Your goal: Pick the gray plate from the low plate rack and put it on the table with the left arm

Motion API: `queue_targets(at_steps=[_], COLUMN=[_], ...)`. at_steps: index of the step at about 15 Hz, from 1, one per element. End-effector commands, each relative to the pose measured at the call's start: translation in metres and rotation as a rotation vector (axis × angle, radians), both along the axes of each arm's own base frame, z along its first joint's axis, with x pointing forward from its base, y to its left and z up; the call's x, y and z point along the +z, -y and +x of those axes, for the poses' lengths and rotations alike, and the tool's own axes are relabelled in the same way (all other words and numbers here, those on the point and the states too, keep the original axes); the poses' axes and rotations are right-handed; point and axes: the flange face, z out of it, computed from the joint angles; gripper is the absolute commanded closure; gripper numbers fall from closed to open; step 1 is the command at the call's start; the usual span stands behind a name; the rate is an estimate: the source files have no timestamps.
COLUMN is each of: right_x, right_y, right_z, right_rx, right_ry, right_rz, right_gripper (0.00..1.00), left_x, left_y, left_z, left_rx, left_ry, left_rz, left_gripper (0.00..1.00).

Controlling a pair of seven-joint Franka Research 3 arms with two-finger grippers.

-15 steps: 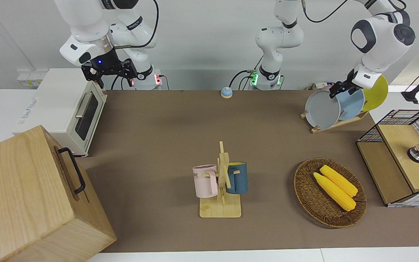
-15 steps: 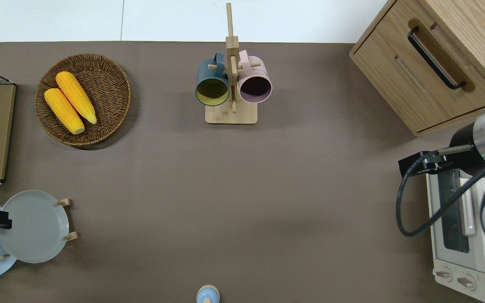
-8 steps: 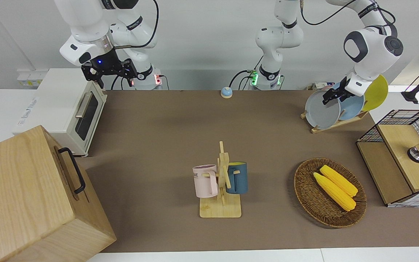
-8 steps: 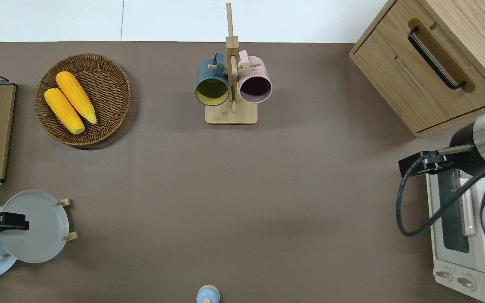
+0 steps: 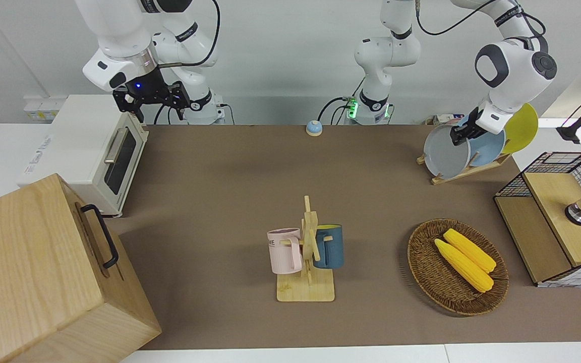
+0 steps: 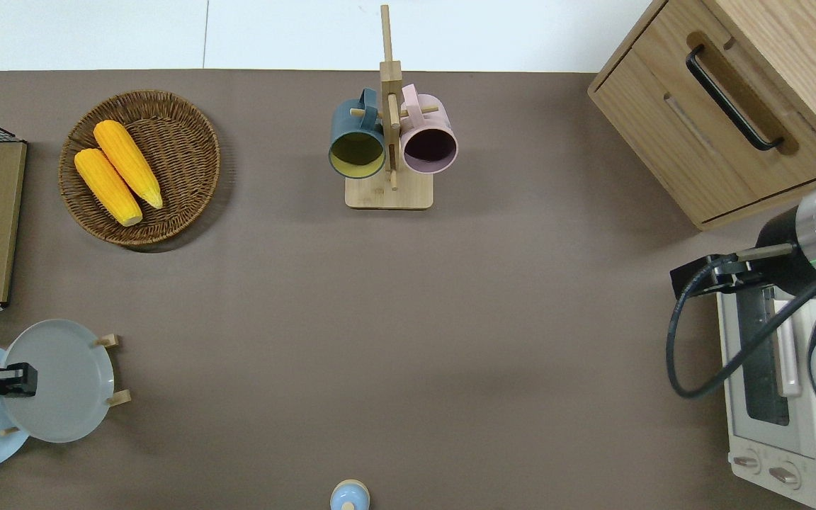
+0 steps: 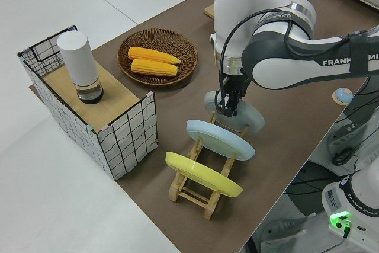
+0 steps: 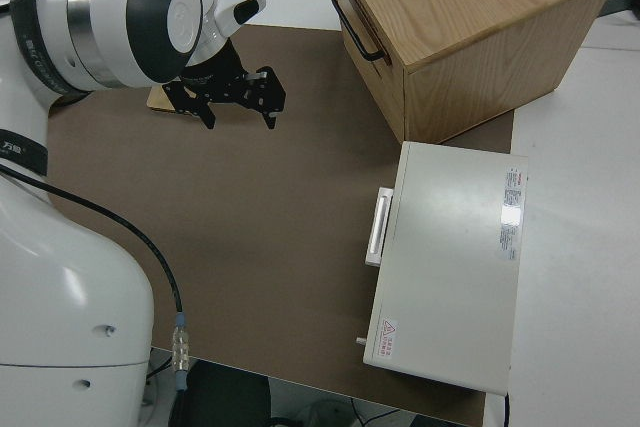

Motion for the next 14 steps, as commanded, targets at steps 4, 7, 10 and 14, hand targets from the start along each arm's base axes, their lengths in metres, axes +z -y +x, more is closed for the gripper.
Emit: queue_targets(at_steps=[4,7,10,14], right_x=[0.004,0.004,0.004,0.003], right_y=[0.002,0.002,0.002,0.002], right_z=[-0.002,-0.002,-0.002,-0.002], right_rx=[-0.014,-0.014,-0.014,-0.014], right_ry=[0.0,0.0,0.001,-0.002], right_rz=[-0.007,-0.007,-0.007,-0.007], right_gripper=[0.017,0.017,0.017,0.017], left_x=[0.033,0.083,0.118,0.166], left_y=[0.005,0.005,0.005,0.026], left_z=[0.004,0.009,0.009,0.007], left_rx=[-0.015,-0.021,-0.019,0.008], left_ry=[0.035,0.014,0.011,0.002], left_rz=[-0.003,0.004,0.009,0.031], left_gripper=[0.96,0.97,0.97,0.97])
